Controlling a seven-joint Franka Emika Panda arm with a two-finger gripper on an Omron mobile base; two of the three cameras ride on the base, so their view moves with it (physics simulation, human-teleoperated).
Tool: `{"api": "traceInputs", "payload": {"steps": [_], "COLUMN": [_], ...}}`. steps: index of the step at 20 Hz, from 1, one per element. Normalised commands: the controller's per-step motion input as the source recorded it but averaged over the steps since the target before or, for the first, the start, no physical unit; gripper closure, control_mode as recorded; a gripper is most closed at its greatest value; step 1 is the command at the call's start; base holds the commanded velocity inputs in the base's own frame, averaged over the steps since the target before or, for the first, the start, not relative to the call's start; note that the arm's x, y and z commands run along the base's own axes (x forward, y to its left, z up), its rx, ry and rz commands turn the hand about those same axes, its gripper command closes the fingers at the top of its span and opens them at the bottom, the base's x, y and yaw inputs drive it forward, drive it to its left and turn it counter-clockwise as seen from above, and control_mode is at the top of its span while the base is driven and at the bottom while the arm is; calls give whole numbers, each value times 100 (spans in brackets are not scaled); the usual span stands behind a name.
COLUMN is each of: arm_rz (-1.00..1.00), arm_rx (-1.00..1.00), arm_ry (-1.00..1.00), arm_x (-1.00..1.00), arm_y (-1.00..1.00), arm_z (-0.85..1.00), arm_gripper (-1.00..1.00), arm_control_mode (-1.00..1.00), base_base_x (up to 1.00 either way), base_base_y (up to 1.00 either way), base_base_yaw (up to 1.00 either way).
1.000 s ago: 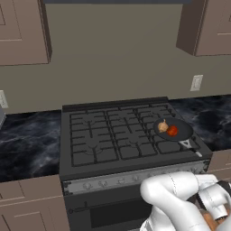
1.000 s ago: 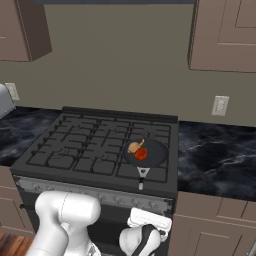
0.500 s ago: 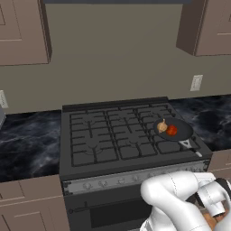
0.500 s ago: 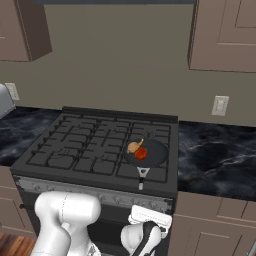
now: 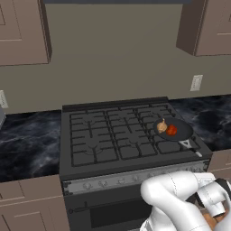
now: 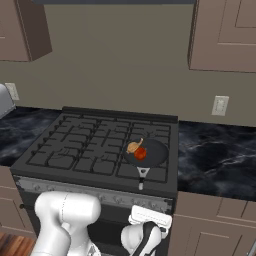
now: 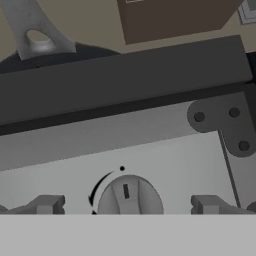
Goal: Place the pan on the front right burner on the stove. Then place the tomato and the onion in the pan and turn on the front right burner.
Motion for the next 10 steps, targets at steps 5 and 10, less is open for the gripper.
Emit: {"api": "traceInputs", "payload": {"steps": [5, 10], "arm_rz": [0, 0], "arm_rx": [0, 0], "arm_ry": [0, 0], "arm_x": [0, 0], "arm_y": [0, 0], "arm_z": [0, 0], "arm_gripper": [100, 100], "arm_control_mode": [-100, -100], "base_base_x": [0, 0], "base_base_y": [0, 0], "base_base_yaw": [0, 0]}}
